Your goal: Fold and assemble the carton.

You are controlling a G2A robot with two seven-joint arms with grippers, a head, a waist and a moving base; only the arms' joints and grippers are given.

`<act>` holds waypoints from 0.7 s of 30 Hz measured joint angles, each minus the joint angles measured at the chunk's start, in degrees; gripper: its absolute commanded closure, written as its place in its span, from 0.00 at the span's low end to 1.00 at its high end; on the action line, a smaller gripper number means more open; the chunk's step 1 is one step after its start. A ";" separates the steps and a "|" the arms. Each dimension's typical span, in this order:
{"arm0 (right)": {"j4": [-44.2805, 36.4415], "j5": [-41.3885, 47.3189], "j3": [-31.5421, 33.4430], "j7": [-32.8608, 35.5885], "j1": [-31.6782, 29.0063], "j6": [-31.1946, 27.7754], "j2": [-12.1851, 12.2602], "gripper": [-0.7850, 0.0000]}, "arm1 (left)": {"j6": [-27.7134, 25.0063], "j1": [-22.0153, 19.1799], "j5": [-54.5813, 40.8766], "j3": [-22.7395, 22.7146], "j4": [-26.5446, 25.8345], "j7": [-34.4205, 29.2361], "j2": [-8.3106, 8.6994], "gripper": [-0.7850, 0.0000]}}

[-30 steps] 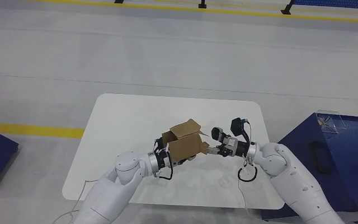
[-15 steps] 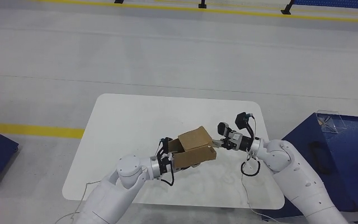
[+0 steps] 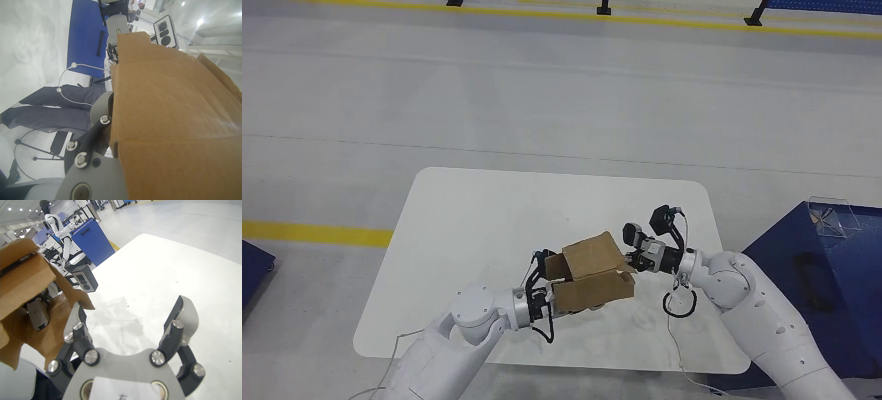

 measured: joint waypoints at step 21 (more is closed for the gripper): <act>0.28 27.95 7.67 17.66 -0.73 -9.19 2.82 0.00 | -3.49 1.53 -0.16 0.37 -0.04 1.40 -0.38 1.00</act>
